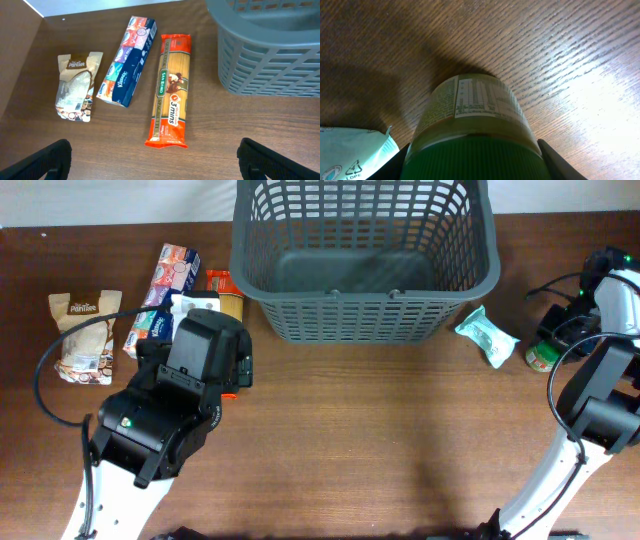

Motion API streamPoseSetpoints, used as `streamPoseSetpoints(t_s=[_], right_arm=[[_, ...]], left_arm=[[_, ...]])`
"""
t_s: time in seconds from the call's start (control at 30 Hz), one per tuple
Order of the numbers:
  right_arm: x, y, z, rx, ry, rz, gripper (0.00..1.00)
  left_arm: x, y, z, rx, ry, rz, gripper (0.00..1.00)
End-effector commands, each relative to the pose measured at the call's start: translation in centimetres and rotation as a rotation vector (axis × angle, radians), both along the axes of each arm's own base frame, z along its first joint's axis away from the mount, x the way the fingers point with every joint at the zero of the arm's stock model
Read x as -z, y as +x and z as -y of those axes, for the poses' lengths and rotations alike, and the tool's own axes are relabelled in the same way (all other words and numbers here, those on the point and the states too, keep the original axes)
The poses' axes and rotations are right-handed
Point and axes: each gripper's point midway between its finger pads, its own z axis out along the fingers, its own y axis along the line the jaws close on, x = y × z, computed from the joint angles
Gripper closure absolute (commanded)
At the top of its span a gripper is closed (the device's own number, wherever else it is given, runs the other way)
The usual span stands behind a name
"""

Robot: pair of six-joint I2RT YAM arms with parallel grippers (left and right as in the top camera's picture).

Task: Pack container
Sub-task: 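Close the right gripper around the green-lidded jar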

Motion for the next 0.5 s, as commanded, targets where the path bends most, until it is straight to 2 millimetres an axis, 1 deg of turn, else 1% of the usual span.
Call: streamPoseSetpoints(t_s=[0.0,0.17,0.2,0.47], right_arm=[[0.43,-0.03,-0.29,-0.003,0.006,-0.008,0.66],[0.42,-0.13,-0.34,-0.003,0.008,-0.012,0.93],[0.42,-0.14,-0.35,-0.003,0.009,-0.013,0.96],[0.27,-0.05,-0.3,0.004,0.006,-0.01,0.96]], left_arm=[[-0.68,-0.04,-0.06,0.005,-0.008,0.014,0.01],[-0.68,-0.04,-0.06,0.005,-0.008,0.014,0.01],[-0.68,-0.04,-0.06,0.005,-0.008,0.014,0.01],[-0.69,-0.04,-0.06,0.004,-0.008,0.014,0.01]])
